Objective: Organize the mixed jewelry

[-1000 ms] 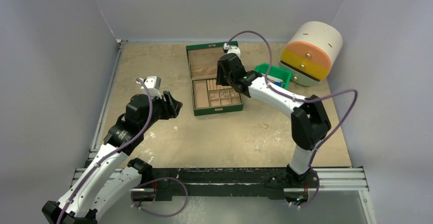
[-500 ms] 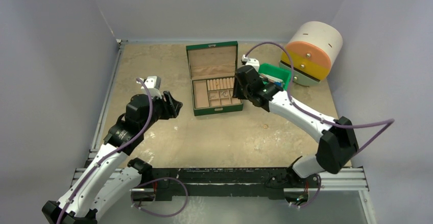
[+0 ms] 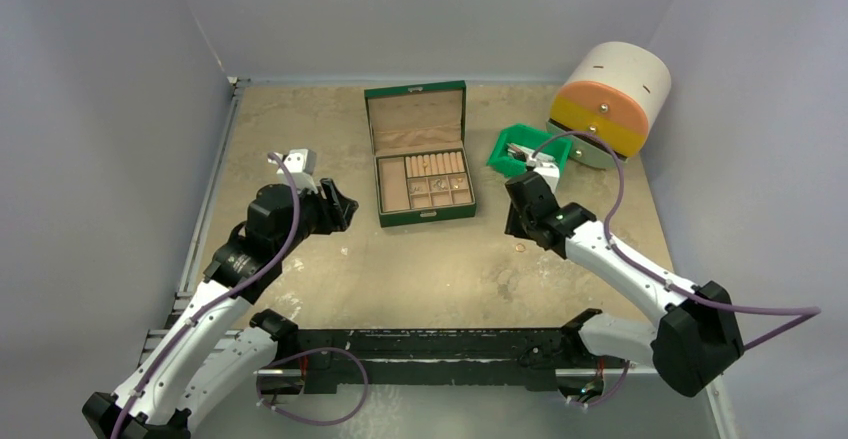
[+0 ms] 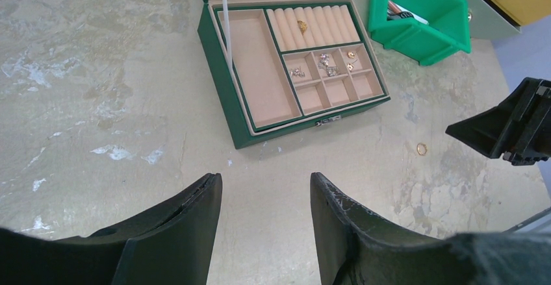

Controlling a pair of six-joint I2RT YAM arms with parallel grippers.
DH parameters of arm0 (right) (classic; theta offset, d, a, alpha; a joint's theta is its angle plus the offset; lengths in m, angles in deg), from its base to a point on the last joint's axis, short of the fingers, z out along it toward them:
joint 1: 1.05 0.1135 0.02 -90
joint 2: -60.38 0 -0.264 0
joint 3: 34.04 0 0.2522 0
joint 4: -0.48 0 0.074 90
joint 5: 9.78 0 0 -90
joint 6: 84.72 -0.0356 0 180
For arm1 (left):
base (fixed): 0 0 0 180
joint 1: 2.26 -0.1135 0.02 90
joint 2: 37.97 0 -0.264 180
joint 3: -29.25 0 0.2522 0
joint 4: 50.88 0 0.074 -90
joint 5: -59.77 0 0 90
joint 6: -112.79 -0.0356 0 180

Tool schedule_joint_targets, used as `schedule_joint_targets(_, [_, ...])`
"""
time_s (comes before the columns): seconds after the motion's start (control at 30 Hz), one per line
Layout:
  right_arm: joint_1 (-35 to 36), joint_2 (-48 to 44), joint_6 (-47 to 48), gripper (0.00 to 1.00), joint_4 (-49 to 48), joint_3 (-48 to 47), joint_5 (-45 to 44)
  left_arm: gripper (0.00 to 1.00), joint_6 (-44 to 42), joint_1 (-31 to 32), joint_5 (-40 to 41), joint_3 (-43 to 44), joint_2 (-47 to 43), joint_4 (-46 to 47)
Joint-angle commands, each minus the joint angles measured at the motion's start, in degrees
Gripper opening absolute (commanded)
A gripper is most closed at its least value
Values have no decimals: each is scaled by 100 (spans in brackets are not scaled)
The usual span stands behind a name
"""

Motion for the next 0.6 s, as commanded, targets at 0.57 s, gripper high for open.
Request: schedule_joint_targets(0.57, [-1247,371,81,36,-563,810,1120,52,-111,29,-40,126,106,177])
